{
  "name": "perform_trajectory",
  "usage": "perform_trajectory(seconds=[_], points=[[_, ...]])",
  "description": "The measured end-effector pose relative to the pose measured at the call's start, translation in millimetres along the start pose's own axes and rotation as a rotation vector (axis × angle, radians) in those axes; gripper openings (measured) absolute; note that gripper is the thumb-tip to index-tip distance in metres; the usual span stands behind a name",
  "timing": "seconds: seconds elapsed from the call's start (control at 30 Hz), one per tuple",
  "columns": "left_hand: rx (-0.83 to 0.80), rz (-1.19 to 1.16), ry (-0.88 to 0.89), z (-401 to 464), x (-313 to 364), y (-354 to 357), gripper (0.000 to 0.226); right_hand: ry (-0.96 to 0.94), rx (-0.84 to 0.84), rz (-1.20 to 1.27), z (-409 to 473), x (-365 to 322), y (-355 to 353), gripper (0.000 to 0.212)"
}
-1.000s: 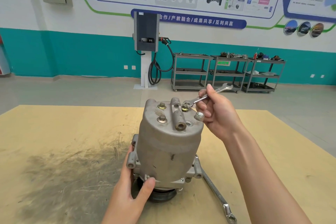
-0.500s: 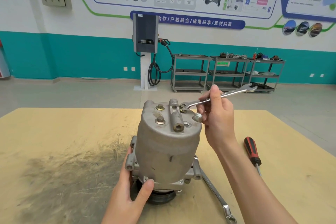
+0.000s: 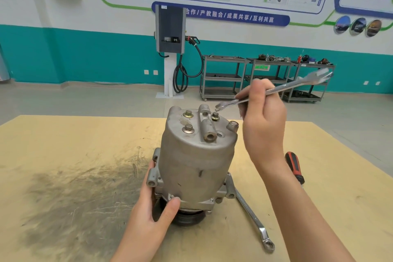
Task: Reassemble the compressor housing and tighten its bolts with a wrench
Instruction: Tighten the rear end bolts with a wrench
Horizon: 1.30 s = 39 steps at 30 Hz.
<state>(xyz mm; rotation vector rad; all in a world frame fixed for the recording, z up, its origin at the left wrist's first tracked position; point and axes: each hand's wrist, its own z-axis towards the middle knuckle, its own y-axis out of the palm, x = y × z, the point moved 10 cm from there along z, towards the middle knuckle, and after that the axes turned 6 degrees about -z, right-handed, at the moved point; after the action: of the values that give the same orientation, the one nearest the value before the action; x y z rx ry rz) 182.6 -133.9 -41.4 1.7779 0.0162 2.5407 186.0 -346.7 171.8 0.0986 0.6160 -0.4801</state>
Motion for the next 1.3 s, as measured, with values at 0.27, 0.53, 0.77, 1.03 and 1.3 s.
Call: perform_trajectory(seconds=[0.27, 0.53, 0.77, 1.03, 1.3], points=[[-0.004, 0.005, -0.012, -1.0, 1.6, 0.9, 0.104, 0.754, -0.122, 0.529, -15.3, 84.9, 27.2, 0.038], [0.0, 0.017, -0.008, -1.9, 3.2, 0.7, 0.094, 0.784, -0.16, 0.676, -17.7, 87.5, 37.3, 0.036], [-0.006, 0.007, -0.008, -3.3, 7.5, 2.1, 0.098, 0.848, -0.207, 0.678, -23.9, 89.7, 43.4, 0.036], [-0.005, 0.005, -0.002, -2.3, 7.5, 1.5, 0.107, 0.949, -0.281, 0.682, -20.1, 94.9, 54.6, 0.035], [-0.001, -0.025, 0.001, 0.5, 3.7, 1.5, 0.102, 0.93, -0.335, 0.574, -13.4, 98.0, 58.9, 0.033]])
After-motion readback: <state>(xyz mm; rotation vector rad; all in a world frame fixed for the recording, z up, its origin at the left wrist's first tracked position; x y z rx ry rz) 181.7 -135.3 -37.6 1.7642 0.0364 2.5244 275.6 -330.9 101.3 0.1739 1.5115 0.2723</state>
